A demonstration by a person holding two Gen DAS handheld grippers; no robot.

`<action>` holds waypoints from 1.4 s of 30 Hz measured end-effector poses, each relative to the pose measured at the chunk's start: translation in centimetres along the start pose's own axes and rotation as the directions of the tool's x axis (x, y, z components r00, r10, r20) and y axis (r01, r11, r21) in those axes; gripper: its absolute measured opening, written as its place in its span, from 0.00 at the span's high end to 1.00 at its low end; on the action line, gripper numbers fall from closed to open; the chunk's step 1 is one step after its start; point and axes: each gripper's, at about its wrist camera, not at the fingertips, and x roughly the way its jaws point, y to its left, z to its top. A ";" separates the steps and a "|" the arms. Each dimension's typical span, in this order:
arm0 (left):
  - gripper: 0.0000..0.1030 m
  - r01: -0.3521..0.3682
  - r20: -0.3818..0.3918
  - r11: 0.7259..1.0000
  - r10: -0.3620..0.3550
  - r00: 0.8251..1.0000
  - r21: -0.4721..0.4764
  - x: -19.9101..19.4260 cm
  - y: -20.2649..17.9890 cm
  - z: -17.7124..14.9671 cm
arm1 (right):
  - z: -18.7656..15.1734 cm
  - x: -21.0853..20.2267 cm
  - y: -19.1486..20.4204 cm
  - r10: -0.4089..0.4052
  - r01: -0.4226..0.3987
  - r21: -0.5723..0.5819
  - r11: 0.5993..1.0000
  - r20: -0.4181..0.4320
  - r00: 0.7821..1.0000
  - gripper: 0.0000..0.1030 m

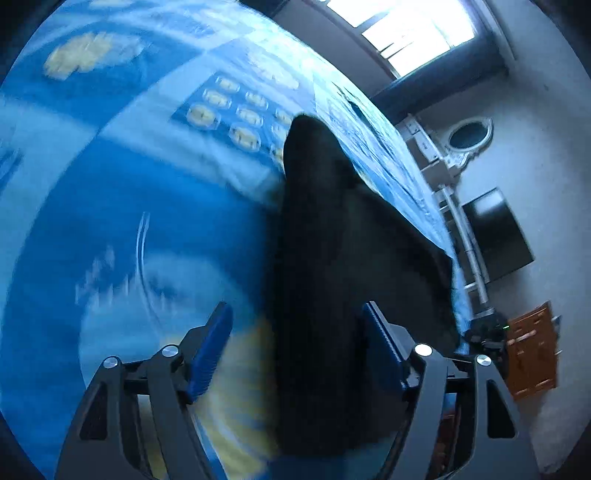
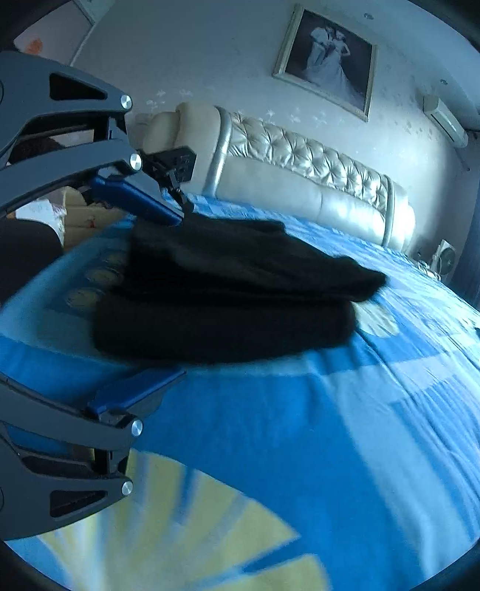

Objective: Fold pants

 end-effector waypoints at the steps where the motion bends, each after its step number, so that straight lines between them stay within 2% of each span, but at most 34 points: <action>1: 0.31 0.025 -0.006 0.999 -0.025 1.000 -0.026 -0.2 0.0 -0.7 | -0.3 0.0 0.2 0.001 -0.001 0.002 1.000 0.011 1.000 0.18; 3: 0.31 0.044 -0.017 0.998 -0.045 0.999 -0.034 -0.1 -0.5 -1.9 | -0.6 0.2 0.4 0.006 -0.006 0.006 1.000 0.028 1.000 0.15; 6: 0.29 0.030 -0.001 1.000 -0.030 1.000 -0.002 0.2 -1.4 -2.5 | -0.8 0.8 0.8 0.006 -0.007 0.022 1.000 0.039 0.999 0.15; 8: 0.29 0.035 0.016 0.999 -0.034 0.999 -0.031 0.6 -1.4 -2.5 | -0.8 1.3 1.3 -0.031 0.031 0.010 0.999 0.029 0.999 0.27; 9: 0.29 0.035 0.024 0.999 -0.034 0.999 -0.039 0.7 -1.5 -2.6 | -0.9 1.5 1.1 -0.074 0.073 0.010 0.997 0.020 0.997 0.44; 10: 0.29 0.035 0.028 0.999 -0.034 0.999 -0.040 0.7 -1.5 -2.8 | -1.1 1.5 0.8 -0.087 0.087 0.011 0.996 0.014 0.996 0.54; 11: 0.35 0.030 0.025 0.999 -0.029 0.999 -0.039 0.9 -1.8 -2.8 | -1.3 1.4 0.6 -0.076 0.076 0.015 0.997 0.015 0.997 0.56; 16: 0.51 -0.027 0.021 1.000 0.027 0.999 0.008 0.9 -2.9 -2.8 | -1.8 1.0 0.5 -0.057 0.057 0.016 0.998 0.022 0.998 0.66; 18: 0.57 -0.049 0.029 0.998 0.048 0.998 0.031 0.7 -3.5 -2.8 | -1.8 0.9 0.7 -0.055 0.055 0.011 0.998 0.025 0.998 0.68; 21: 0.61 -0.075 0.036 0.996 0.073 0.997 0.052 0.4 -4.2 -2.8 | -1.8 0.8 1.0 -0.044 0.044 0.009 0.999 0.022 0.999 0.70; 32: 0.61 -0.064 0.019 0.997 0.063 0.998 0.051 0.7 -3.8 -3.1 | -2.4 -0.7 0.6 -0.040 0.040 0.014 0.999 0.017 0.999 0.70; 42: 0.61 -0.051 0.016 0.997 0.050 0.999 0.059 0.7 -3.7 -3.3 | -2.0 -0.2 0.2 -0.037 0.037 0.024 0.999 0.021 0.999 0.70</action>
